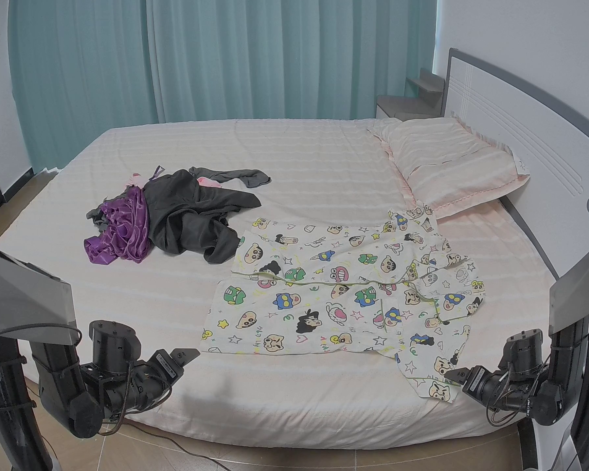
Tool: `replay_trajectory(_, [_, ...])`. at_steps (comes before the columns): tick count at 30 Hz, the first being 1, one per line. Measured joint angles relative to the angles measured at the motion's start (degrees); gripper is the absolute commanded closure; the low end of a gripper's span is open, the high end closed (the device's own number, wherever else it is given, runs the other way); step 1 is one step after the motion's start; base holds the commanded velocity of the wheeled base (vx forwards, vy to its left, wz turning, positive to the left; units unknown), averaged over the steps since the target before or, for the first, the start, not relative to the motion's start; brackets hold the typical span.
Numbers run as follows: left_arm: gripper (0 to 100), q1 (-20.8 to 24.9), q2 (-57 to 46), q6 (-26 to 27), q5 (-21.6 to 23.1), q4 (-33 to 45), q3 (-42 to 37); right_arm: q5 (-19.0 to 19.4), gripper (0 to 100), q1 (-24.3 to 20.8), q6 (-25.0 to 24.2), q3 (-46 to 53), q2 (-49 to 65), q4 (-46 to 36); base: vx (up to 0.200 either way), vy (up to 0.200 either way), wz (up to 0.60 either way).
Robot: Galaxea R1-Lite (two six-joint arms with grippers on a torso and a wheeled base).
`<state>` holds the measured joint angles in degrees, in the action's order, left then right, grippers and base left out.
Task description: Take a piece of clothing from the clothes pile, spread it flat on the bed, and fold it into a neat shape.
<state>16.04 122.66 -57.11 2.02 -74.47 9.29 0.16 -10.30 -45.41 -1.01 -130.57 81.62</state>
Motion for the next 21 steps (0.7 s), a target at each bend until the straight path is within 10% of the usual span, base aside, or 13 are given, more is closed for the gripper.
replay_trajectory(18, [0, -0.3, 1.0, 0.0, 0.1, -0.2, 0.3, -4.8, 0, -8.9, -6.9, 0.0, -4.2, 6.7, 0.000, 0.000, 0.00])
replay_trajectory(19, [0, -0.3, 1.0, 0.0, 0.1, -0.2, 0.3, -5.1, 100, -9.2, -7.0, 0.0, -5.3, 7.2, 0.000, 0.000, 0.00])
replay_trajectory(21, [0, -0.3, 1.1, 0.0, 0.1, -0.2, 0.3, -5.3, 100, -9.2, -7.2, 0.0, -6.3, 7.3, 0.000, 0.000, 0.00])
